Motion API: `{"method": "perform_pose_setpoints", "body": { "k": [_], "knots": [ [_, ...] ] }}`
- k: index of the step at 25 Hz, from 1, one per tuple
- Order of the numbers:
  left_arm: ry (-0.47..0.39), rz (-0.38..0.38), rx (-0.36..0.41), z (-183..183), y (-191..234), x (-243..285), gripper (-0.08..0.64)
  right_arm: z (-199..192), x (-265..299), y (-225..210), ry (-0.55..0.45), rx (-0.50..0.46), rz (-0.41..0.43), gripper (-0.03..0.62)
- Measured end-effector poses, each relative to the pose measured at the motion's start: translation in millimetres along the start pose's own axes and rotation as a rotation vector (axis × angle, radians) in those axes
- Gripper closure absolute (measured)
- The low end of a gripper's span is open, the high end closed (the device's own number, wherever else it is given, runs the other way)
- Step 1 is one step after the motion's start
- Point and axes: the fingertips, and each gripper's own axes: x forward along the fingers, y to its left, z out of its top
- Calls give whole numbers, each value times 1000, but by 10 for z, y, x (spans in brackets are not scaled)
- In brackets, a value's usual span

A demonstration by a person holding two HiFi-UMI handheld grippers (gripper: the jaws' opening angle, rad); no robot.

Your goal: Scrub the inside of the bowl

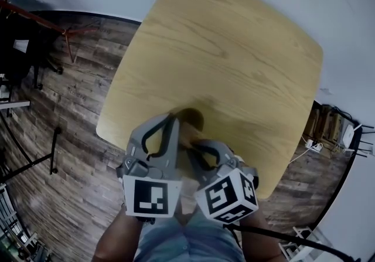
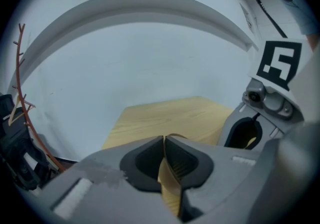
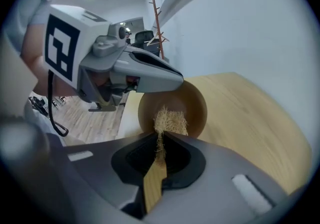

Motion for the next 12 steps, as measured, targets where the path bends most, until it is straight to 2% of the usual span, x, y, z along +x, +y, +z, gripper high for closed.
{"method": "perform_pose_setpoints", "body": {
  "k": [12],
  "knots": [
    [43,16,-34,-76,52,17,526,14,-151,204,-28,17,89,566]
  ]
}}
